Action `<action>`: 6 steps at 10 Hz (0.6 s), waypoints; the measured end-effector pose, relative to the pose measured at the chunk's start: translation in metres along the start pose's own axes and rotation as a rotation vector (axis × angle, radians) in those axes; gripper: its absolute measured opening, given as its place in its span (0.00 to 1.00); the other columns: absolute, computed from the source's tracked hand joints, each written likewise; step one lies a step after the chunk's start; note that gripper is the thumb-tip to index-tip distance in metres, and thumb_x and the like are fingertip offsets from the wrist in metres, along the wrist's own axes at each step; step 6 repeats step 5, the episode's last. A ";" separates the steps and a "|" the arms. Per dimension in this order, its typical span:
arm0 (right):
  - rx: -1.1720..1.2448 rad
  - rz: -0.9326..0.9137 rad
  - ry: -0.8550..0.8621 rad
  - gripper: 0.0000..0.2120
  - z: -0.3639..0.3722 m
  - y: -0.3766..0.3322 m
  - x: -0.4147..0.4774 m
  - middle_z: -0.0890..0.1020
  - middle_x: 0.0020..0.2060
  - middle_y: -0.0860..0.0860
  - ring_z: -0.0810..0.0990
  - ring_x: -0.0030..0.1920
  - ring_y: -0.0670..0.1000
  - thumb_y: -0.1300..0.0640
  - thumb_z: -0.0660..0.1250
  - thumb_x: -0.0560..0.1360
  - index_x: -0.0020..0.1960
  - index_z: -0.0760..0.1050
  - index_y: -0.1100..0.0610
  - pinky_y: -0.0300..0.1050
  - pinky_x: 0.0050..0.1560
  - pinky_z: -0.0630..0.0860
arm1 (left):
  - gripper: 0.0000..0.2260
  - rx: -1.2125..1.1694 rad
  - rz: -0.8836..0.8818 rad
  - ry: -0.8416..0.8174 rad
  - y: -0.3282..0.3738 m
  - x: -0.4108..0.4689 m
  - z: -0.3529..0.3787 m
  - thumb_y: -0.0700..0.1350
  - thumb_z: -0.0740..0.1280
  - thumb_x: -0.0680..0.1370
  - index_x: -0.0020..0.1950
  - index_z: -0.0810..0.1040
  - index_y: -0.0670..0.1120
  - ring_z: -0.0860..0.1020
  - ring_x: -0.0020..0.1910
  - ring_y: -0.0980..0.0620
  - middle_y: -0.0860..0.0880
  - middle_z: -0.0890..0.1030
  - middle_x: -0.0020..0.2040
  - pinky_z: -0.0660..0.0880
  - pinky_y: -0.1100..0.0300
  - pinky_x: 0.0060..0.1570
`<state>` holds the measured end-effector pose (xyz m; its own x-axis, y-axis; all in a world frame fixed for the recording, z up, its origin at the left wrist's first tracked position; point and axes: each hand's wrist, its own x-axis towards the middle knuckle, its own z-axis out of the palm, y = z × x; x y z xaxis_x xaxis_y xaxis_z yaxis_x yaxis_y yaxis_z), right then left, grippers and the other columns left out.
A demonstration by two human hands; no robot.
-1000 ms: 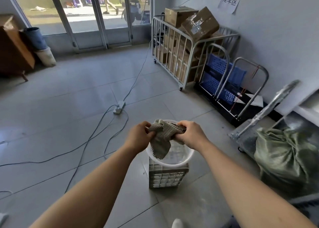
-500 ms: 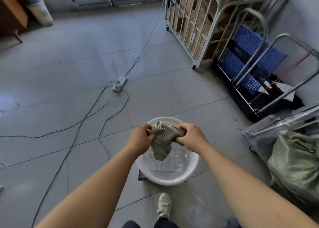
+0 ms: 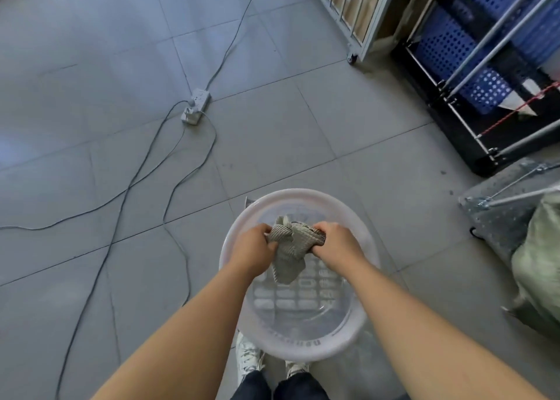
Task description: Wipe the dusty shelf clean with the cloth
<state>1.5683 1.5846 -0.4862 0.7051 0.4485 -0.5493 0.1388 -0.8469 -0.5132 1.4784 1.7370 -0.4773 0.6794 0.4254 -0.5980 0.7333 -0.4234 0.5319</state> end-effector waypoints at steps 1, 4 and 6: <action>-0.076 0.012 -0.028 0.17 0.025 0.016 0.020 0.80 0.52 0.53 0.79 0.51 0.57 0.55 0.68 0.68 0.56 0.77 0.48 0.47 0.49 0.76 | 0.14 0.044 -0.011 -0.041 -0.016 0.022 0.021 0.43 0.64 0.78 0.63 0.73 0.45 0.77 0.51 0.46 0.46 0.80 0.51 0.70 0.60 0.46; -0.175 -0.029 -0.002 0.26 0.047 0.025 0.028 0.74 0.64 0.52 0.73 0.63 0.56 0.54 0.69 0.71 0.68 0.69 0.54 0.49 0.65 0.70 | 0.14 0.259 0.015 -0.128 -0.038 0.037 0.038 0.46 0.64 0.76 0.61 0.72 0.45 0.75 0.58 0.43 0.44 0.76 0.60 0.72 0.51 0.58; -0.202 -0.090 0.076 0.26 0.028 0.004 0.016 0.71 0.67 0.52 0.70 0.66 0.56 0.51 0.66 0.74 0.70 0.67 0.55 0.49 0.67 0.67 | 0.18 0.366 0.127 -0.046 -0.025 0.024 0.019 0.49 0.62 0.77 0.66 0.70 0.46 0.72 0.62 0.43 0.45 0.73 0.64 0.71 0.49 0.61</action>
